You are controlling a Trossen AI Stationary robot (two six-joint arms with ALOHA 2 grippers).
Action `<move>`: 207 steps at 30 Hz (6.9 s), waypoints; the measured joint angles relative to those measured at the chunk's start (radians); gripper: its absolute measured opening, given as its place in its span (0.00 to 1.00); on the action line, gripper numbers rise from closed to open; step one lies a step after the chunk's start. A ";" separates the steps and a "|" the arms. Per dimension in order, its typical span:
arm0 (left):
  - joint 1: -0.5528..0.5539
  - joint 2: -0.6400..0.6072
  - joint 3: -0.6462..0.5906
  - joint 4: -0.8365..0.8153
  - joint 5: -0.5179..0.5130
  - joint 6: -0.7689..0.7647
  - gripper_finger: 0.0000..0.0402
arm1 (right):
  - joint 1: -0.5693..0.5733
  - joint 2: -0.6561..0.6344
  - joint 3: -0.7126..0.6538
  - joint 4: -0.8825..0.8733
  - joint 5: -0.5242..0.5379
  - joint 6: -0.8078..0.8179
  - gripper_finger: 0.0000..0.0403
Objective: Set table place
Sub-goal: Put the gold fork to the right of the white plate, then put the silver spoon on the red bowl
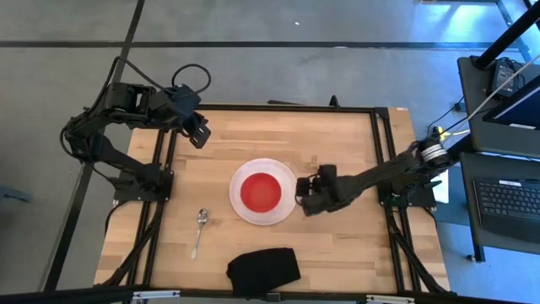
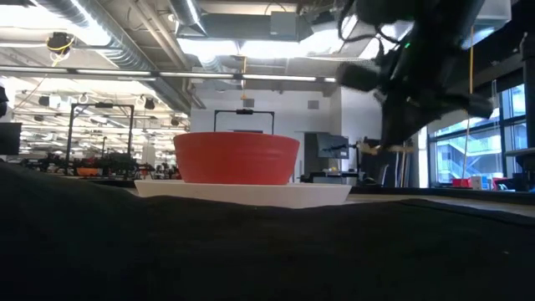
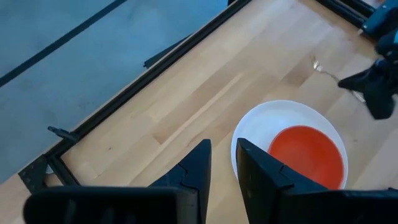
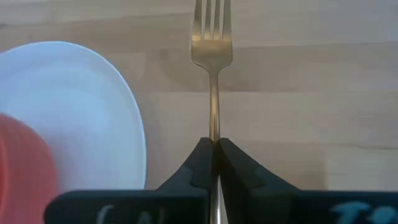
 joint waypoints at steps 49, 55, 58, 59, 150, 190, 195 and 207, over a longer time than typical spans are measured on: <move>-0.001 -0.022 0.000 0.000 -0.014 0.005 0.17 | 0.018 0.109 0.353 -0.407 -0.041 0.027 0.21; -0.030 -0.065 0.000 0.000 -0.017 -0.066 0.17 | 0.008 -0.017 0.606 -0.600 0.151 -0.127 0.21; -0.074 -0.092 -0.035 0.003 -0.025 -0.144 0.17 | 0.004 -0.078 0.726 -0.607 0.347 -0.256 0.21; -0.097 -0.102 -0.066 0.001 -0.034 -0.183 0.17 | 0.004 -0.096 0.764 -0.600 0.406 -0.316 0.21; -0.820 0.245 -1.062 0.897 0.495 -1.380 0.03 | -0.058 -0.170 1.028 -0.600 0.521 -1.043 0.21; 0.015 0.586 -0.256 0.009 0.931 0.187 0.04 | -0.058 -0.170 1.016 -0.646 0.576 -1.165 0.21; 0.015 0.704 -0.122 0.002 0.932 0.249 0.02 | -0.067 -0.171 0.964 -0.646 0.578 -1.136 0.21; 0.024 0.862 -0.075 0.000 0.973 0.303 0.03 | -0.097 -0.171 0.860 -0.645 0.551 -1.059 0.21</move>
